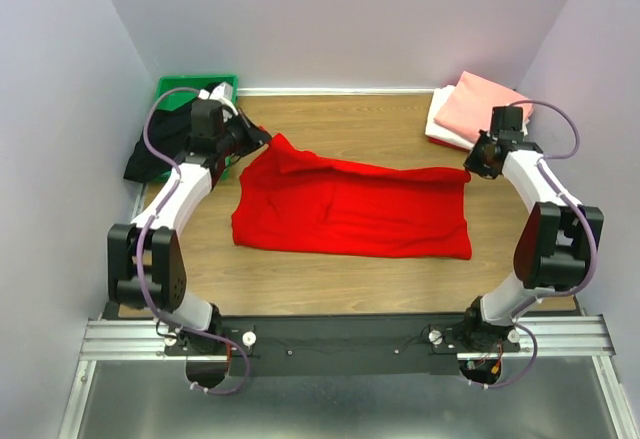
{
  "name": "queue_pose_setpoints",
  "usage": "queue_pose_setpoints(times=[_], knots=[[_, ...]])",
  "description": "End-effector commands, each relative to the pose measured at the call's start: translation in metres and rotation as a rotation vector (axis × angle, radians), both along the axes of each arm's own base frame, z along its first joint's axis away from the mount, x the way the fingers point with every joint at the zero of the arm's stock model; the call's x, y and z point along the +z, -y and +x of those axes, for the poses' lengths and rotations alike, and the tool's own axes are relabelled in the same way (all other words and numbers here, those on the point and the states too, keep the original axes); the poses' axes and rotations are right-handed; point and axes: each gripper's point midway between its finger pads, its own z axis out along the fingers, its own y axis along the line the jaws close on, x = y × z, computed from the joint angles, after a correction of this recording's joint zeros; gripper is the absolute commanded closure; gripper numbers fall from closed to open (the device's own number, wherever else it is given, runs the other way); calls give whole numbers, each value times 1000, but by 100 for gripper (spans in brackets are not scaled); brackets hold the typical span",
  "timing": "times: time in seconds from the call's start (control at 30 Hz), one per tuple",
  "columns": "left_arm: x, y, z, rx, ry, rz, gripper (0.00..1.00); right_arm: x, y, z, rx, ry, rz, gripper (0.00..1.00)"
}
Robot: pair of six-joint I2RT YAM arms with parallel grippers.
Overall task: Fold and stack the t-shirts
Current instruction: Fold the tshirt
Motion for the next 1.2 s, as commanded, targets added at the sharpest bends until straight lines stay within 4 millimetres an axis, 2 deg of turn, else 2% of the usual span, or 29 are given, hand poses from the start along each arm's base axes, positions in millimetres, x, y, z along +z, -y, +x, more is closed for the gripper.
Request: queue_pose_setpoints(times=[0.0, 0.2, 0.3, 0.43, 0.57, 0.63, 0.67, 0.73, 0.77, 0.83, 0.87, 0.93, 1.0, 1.03, 1.07, 1.1, 1.17], knots=[[-3, -13, -25, 64, -15, 9, 100, -6, -1, -17, -3, -16, -12, 100], [-14, -29, -61, 140, -57, 36, 100, -15, 1, -39, -19, -40, -24, 100], [-15, -33, -73, 162, -61, 41, 100, -14, 2, -48, -29, -39, -34, 99], [-22, -34, -89, 162, -96, 40, 100, -23, 1, -61, -37, -61, -30, 99], [-42, -34, -107, 153, -149, 39, 100, -34, 1, -74, -57, -90, -25, 100], [-59, -31, -122, 129, -203, 31, 100, -37, -1, -79, -59, -95, -21, 100], [-64, -30, -128, 127, -222, 25, 100, -38, -2, -85, -66, -96, -18, 96], [-79, -32, -147, 130, -268, 27, 85, -35, -4, -92, -75, -88, -9, 81], [-82, -33, -153, 138, -282, 26, 76, -27, -5, -96, -83, -59, -3, 66], [-83, -38, -166, 155, -283, 35, 64, -24, -8, -103, -83, -45, 1, 54], [-76, -40, -168, 162, -259, 43, 55, -13, -11, -104, -77, -8, 4, 52], [-68, -47, -165, 184, -242, 76, 49, -3, -17, -101, -55, 24, -4, 49], [-71, -50, -160, 179, -241, 115, 48, 6, -22, -94, -31, 50, -12, 48], [-69, -48, -155, 139, -213, 143, 48, 3, -29, -90, -5, 40, -9, 48], [-70, -45, -152, 104, -202, 163, 48, 8, -32, -82, 13, 59, -9, 48], [-75, -40, -146, 56, -200, 194, 48, -2, -38, -77, 35, 27, 4, 48], [-80, -26, -143, -27, -193, 234, 48, -5, -43, -66, 47, 23, 23, 48]])
